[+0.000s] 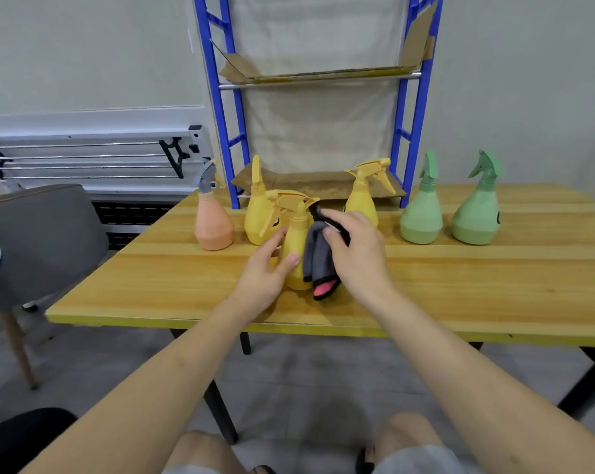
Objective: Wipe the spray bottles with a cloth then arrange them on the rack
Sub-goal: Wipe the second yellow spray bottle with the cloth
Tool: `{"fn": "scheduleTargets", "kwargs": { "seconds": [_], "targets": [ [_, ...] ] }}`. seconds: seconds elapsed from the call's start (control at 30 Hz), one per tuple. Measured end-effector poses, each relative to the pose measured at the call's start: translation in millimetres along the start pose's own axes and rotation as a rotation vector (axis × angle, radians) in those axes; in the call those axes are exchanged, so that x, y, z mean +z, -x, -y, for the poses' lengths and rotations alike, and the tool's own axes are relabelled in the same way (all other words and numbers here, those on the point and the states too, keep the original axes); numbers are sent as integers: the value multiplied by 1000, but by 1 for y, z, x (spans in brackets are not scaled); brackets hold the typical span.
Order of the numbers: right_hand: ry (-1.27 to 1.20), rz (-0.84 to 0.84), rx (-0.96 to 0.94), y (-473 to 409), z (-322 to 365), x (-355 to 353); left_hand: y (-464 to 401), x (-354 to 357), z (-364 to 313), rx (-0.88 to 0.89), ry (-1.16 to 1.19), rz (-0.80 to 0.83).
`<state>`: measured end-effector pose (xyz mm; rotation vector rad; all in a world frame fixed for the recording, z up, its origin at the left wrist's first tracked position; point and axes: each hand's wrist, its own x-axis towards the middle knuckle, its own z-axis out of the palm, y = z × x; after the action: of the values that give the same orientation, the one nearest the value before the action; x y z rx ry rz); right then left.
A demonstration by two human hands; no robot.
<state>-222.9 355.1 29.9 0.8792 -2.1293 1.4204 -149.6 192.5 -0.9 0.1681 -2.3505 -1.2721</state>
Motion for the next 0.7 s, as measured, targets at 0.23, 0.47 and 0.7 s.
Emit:
{"fn": "scheduleTargets", "kwargs": {
  "seconds": [0.23, 0.47, 0.7],
  "targets": [
    [17, 141, 7, 13, -7, 10, -2, 0, 6, 44, 9, -6],
    [124, 280, 14, 13, -20, -1, -2, -4, 1, 37, -2, 10],
    [-32, 117, 96, -8, 3, 5, -2, -4, -2, 22, -30, 20]
  ]
}}
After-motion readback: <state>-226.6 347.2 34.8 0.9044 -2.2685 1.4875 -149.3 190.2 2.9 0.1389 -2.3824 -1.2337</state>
